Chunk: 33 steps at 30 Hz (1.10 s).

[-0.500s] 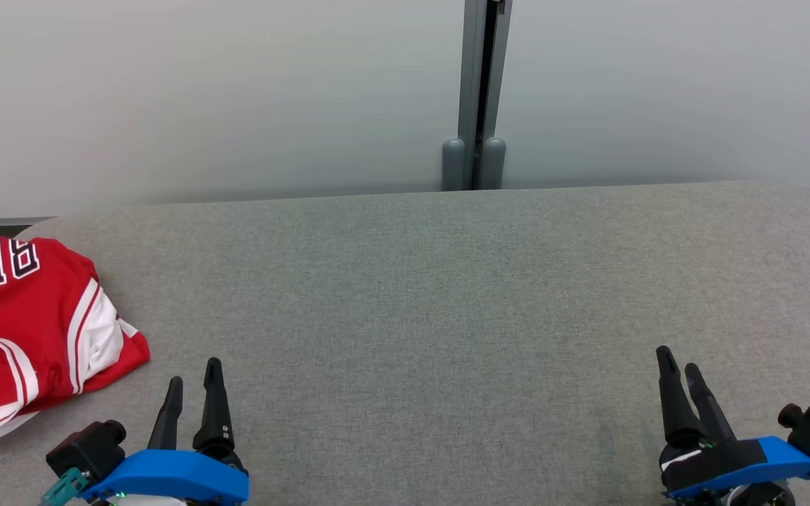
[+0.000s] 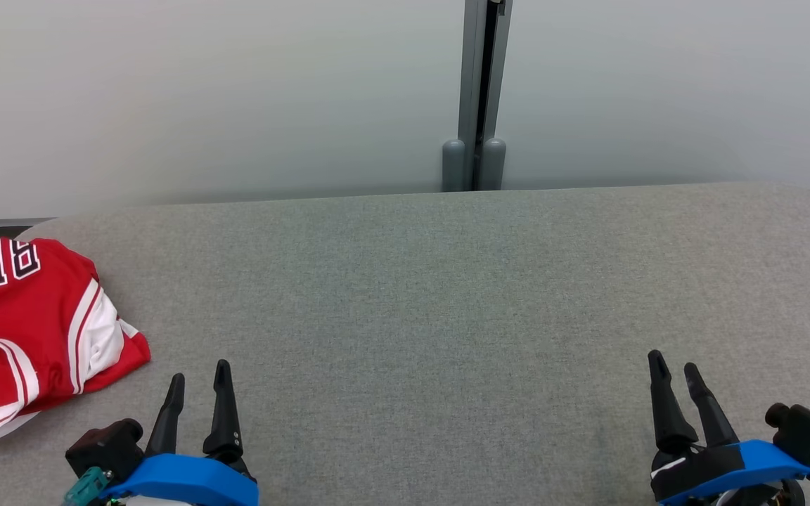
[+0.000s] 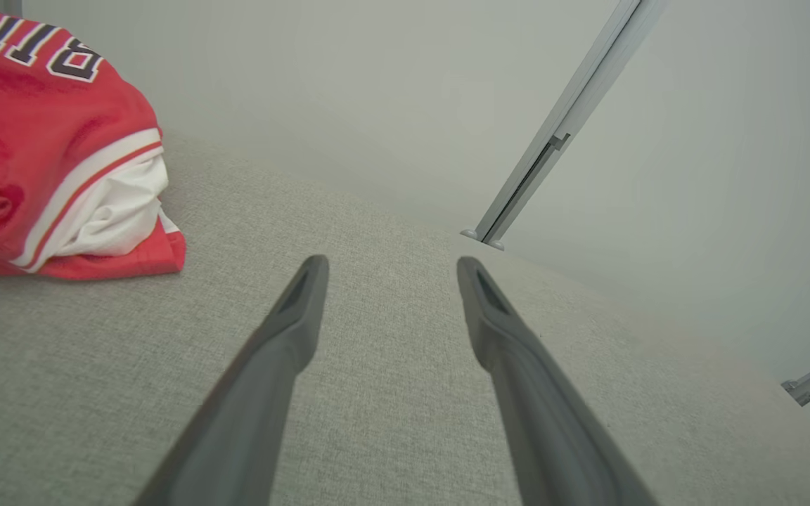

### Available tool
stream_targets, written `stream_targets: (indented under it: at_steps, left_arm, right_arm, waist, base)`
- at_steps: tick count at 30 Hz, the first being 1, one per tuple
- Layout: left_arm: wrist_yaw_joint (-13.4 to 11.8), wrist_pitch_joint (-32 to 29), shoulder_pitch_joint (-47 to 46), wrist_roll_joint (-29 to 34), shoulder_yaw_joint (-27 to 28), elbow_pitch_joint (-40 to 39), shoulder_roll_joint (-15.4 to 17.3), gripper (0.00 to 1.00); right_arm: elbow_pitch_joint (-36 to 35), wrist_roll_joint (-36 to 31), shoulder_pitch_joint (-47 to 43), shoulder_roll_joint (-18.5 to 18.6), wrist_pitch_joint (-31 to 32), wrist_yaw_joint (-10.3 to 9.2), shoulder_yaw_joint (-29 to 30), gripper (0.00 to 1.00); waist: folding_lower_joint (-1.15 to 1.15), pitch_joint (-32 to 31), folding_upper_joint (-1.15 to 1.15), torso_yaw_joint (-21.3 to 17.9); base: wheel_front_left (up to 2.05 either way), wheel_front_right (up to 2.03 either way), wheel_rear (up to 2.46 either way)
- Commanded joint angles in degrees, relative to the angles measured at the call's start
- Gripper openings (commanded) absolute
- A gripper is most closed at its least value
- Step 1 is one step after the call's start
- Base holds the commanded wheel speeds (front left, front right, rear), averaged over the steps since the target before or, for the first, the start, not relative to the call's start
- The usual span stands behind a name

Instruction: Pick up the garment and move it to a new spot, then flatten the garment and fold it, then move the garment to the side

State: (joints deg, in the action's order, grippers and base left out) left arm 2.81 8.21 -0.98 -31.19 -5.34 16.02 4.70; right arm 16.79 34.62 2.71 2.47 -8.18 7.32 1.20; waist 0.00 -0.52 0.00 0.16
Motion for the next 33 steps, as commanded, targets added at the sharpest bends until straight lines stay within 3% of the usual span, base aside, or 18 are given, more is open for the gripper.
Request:
stream_targets:
  at_steps: [1,33]
  left_arm:
    - [-0.3,0.6,-0.1,1.6,-0.2,-0.2,0.4,1.0]
    - [-0.7,4.7,0.7,15.3,-1.2,1.5,-0.4,1.0]
  right_arm:
    - [-0.3,-1.5,0.0,0.5,-0.6,0.19,-0.1,1.0]
    - [2.7,-17.5,-0.2,0.6,-4.8,0.21,-0.6,1.0]
  waist:
    - [0.0,0.0,0.0,-0.1]
    - [0.0,-0.5,0.0,0.2]
  base:
    - [0.0,0.0,0.0]
    - [0.0,0.0,0.0]
